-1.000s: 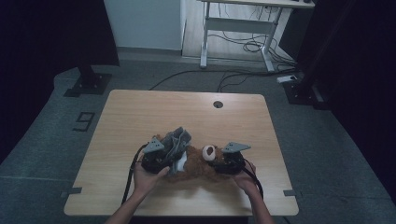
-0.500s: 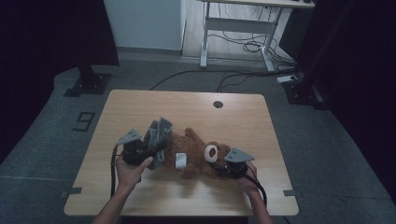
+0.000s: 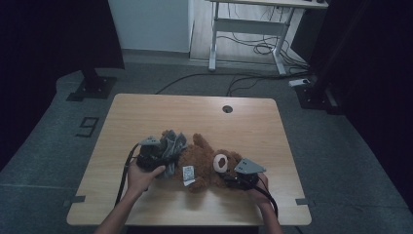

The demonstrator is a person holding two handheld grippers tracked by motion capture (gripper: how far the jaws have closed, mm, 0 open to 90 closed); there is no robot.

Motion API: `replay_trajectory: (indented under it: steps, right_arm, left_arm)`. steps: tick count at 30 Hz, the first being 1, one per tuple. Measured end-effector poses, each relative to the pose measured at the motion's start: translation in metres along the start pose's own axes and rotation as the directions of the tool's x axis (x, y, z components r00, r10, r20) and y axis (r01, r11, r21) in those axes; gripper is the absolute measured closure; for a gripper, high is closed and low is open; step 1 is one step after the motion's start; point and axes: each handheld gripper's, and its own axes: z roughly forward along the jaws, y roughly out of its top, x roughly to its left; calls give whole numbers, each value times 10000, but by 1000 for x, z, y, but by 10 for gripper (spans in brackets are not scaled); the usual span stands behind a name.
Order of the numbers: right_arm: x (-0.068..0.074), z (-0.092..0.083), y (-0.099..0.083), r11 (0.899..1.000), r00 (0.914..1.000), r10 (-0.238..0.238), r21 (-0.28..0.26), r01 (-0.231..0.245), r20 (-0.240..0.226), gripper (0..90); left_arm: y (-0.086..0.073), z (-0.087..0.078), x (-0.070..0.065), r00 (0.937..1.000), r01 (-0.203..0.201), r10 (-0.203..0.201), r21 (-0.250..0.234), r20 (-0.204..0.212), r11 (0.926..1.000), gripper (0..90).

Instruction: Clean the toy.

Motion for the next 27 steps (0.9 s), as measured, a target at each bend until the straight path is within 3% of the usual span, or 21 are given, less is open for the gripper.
replay_trajectory:
  steps: [3, 7, 11, 14, 16, 18, 20, 23, 27]
  right_arm:
    - [1, 0, 0, 10000, 10000, -5, 14, 5, 37, 341]
    - [0, 0, -1, 10000, 10000, 20, -6, -20, 17, 341]
    - [-1, 0, -2, 10000, 10000, 52, -59, -52, -65, 341]
    - [-2, 0, -2, 9999, 9999, 97, -77, -98, -57, 341]
    - [-2, 0, -2, 9999, 9999, 109, -74, -110, -63, 341]
    - [-2, 0, -2, 9999, 9999, 117, -72, -118, -68, 341]
    - [-2, 0, -2, 9998, 9998, 159, -81, -160, -92, 341]
    - [-3, 0, -2, 9997, 9997, 216, -90, -217, -124, 341]
    - [-3, 0, -3, 9994, 9994, 327, -56, -327, -132, 341]
  left_arm:
    - [-11, 0, 12, 9982, 5, 20, 418, -595, 9991, 789]
    - [-31, 0, 39, 9938, 745, -675, 781, -882, 9942, 792]
    - [-36, -11, 47, 9931, 962, -949, 165, -686, 9952, 792]
    - [-26, -22, 38, 9968, 695, -715, -564, -351, 9960, 793]
    - [-17, -26, 27, 9993, 381, -378, -985, 53, 9944, 794]
    - [-8, -26, 15, 9974, 202, -116, -1207, 718, 9925, 794]
    - [0, -20, 3, 9935, -34, 174, -1243, 1122, 9922, 794]
    - [7, -3, -8, 9920, -290, 406, -970, 1198, 9949, 793]
    - [4, 17, -6, 9927, 219, -128, -756, 1196, 9969, 796]
